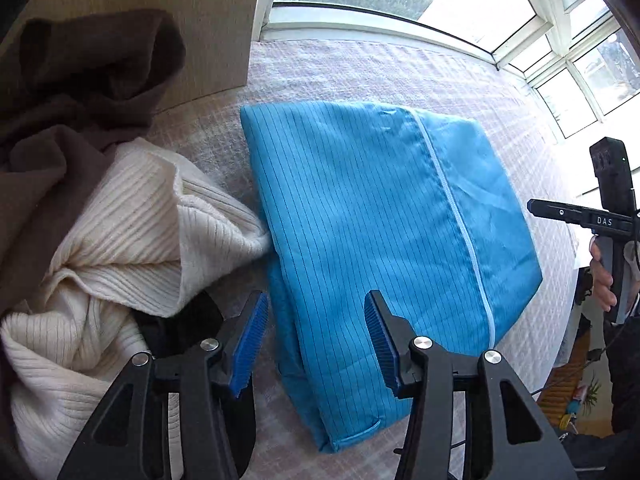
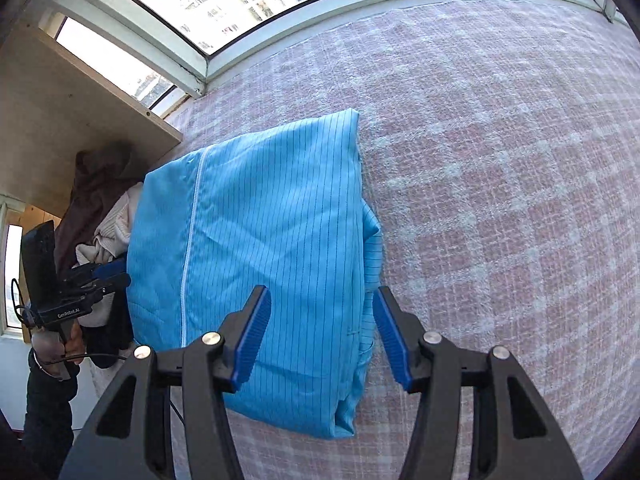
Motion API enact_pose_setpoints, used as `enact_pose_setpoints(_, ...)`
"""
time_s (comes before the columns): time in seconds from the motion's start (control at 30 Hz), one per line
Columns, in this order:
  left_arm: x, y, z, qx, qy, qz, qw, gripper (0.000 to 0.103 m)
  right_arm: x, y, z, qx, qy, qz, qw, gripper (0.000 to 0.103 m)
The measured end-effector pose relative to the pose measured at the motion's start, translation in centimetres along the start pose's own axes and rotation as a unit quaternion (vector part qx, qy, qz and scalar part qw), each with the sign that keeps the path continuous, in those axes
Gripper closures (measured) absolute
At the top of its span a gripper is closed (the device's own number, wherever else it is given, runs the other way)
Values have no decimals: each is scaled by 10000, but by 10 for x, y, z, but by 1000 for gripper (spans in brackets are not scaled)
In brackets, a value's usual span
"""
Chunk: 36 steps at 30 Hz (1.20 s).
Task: Fold clothes
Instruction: 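Open both grippers and release the folded blue coat bundle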
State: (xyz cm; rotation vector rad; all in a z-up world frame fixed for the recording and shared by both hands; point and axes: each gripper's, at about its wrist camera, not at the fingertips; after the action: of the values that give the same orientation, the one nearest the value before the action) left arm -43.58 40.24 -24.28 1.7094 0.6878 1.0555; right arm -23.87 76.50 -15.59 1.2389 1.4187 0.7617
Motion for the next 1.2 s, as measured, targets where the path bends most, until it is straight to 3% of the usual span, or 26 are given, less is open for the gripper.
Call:
enact_pose_setpoints(0.13,-11,-12,-14,-278,264,-161,9991,55,13,-19,-13,-227,-14,-343,9992,50)
enact_pose_setpoints(0.27,-25,-17,-24,-435,576,44,9974,55,27,-36,-28,-323,-28,-521,9981,50)
enact_pose_setpoints(0.47,-40,-9,-53,-262,499,-4,9984,55,52,-46,-54,-403,-337,-904,9945,50)
enact_pose_setpoints(0.67,-80,0,-69,-214,978,413,9941,57,52,-48,-60,-358,-301,-1064,9932,48)
enact_pose_setpoints(0.77,-70,1,-74,-200,821,501,9952,55,44,-52,-66,-324,-93,-1025,9942,47)
enact_pose_setpoints(0.87,-62,-4,-82,-204,682,475,9963,52,34,-60,-73,-435,208,-710,9963,44)
enact_pose_setpoints(1.07,-56,-11,-92,-298,435,439,9976,50,25,-76,-77,-757,422,-741,9935,44)
enact_pose_setpoints(1.2,-53,13,-86,-197,108,306,9993,50,31,-72,-72,-805,324,-838,9927,44)
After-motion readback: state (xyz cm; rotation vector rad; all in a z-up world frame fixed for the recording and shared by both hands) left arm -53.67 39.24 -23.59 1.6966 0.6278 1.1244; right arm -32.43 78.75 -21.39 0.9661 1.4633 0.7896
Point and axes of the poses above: each gripper's, at about its wrist camera, not at the fingertips, and y roughly against the way its jaws point, x to its right, z to its underside, and after that the axes turned 9 degrees about y, right-handed
